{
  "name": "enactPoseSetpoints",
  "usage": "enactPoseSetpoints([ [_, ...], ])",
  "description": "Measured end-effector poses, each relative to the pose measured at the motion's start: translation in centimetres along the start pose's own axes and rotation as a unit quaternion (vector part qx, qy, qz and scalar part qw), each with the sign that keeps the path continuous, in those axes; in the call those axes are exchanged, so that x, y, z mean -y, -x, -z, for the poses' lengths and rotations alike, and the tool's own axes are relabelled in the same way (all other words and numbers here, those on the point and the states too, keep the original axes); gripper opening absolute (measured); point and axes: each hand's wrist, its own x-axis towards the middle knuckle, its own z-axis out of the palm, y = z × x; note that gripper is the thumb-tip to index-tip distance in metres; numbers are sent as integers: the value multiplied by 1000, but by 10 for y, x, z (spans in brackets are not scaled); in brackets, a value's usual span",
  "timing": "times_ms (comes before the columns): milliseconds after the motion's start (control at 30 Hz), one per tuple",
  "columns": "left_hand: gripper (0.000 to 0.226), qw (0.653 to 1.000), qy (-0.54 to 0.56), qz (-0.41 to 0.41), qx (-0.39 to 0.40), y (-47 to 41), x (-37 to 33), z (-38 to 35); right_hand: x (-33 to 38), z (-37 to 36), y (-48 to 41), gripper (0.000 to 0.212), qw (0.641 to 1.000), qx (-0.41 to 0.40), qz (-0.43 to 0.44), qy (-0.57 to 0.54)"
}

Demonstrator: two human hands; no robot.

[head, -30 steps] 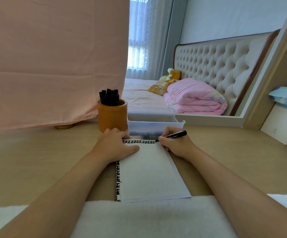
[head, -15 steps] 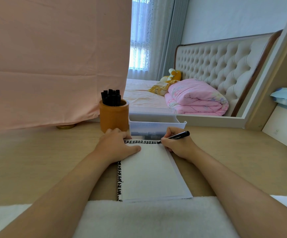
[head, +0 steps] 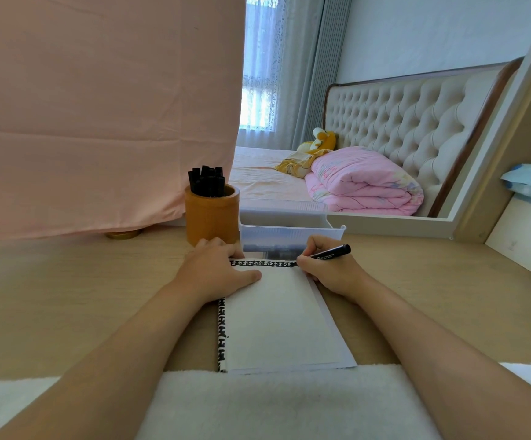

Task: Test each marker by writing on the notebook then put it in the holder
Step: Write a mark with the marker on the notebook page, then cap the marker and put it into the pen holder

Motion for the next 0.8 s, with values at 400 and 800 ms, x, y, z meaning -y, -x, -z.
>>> enactPoseSetpoints([
  [400,53,1000,-6,-2,4,-2,1,-1,5,3,5,17,995,-30,-22,-89],
  [800,21,987,160,23,-7,-3,11,16,43,4,9,21,984,98,62,-134],
])
